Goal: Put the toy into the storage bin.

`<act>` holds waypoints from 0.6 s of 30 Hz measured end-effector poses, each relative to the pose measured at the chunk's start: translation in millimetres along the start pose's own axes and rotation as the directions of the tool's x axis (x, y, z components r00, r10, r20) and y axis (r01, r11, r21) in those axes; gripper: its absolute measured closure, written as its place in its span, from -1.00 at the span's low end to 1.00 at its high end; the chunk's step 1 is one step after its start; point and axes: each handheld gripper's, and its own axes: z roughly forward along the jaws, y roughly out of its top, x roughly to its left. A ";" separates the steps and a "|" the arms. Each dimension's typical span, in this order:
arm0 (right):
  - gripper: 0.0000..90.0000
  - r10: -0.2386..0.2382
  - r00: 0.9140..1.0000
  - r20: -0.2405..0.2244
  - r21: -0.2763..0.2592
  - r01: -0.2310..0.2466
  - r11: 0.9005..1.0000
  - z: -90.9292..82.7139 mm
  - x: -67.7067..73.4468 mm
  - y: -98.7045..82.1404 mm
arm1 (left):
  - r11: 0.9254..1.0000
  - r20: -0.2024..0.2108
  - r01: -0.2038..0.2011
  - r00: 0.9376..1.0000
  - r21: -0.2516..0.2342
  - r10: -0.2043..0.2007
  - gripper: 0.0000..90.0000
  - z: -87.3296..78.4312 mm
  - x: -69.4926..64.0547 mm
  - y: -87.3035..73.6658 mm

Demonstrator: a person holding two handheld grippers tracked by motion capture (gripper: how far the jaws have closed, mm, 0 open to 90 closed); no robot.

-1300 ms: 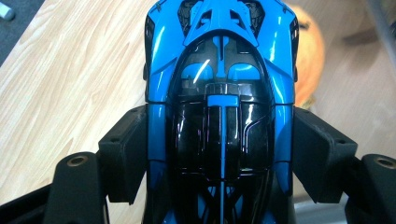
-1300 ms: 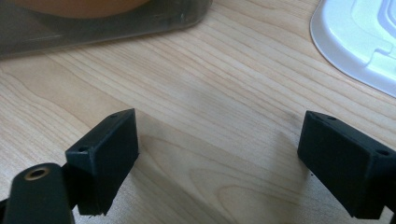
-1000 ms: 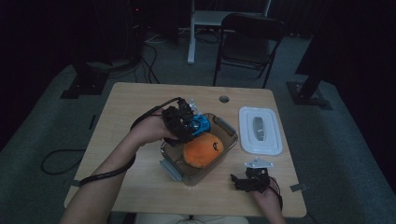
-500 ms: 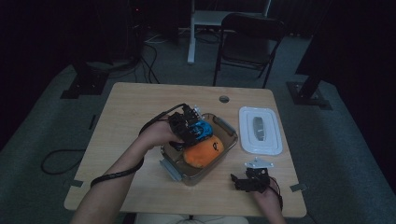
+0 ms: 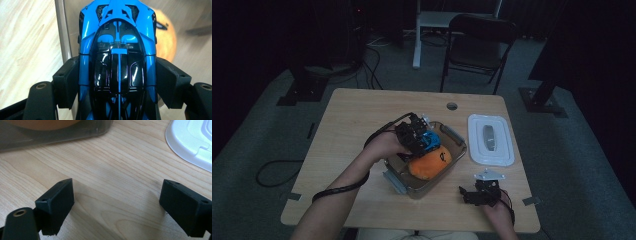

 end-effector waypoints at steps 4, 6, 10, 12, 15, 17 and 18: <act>-0.74 0.001 1.000 0.001 0.000 -0.001 1.000 0.1 0.0 0.0 | 1.000 0.015 0.019 1.000 0.008 -0.019 -0.36 2.8 1.0 -0.1; -0.74 0.000 1.000 0.000 -0.001 0.000 1.000 0.3 -0.2 0.2 | 1.000 0.025 0.017 1.000 0.027 -0.017 -0.36 8.1 2.2 -0.4; -0.74 -0.001 1.000 0.001 -0.001 0.001 1.000 -0.2 -0.2 -0.4 | 0.999 0.030 0.010 0.999 0.037 -0.011 -0.37 14.8 1.0 -1.3; -0.74 -0.001 1.000 0.000 0.000 0.001 1.000 -0.2 -0.4 -0.2 | 0.999 0.028 -0.005 1.000 0.044 0.004 -0.37 15.1 -0.4 -1.1; -0.74 -0.002 1.000 0.000 -0.001 0.002 1.000 -0.1 -0.7 -0.2 | 0.999 0.036 -0.012 0.999 0.029 0.011 -0.51 9.6 0.3 -1.3; -0.74 -0.002 1.000 0.000 -0.001 0.002 1.000 0.0 -0.7 -0.2 | 1.000 0.029 -0.012 1.000 0.007 0.012 -0.57 2.0 1.2 -1.7; -0.74 -0.002 1.000 0.001 -0.001 0.002 1.000 0.0 -0.7 -0.1 | 1.000 0.022 -0.007 1.000 -0.003 0.007 -0.60 -0.9 2.0 -2.2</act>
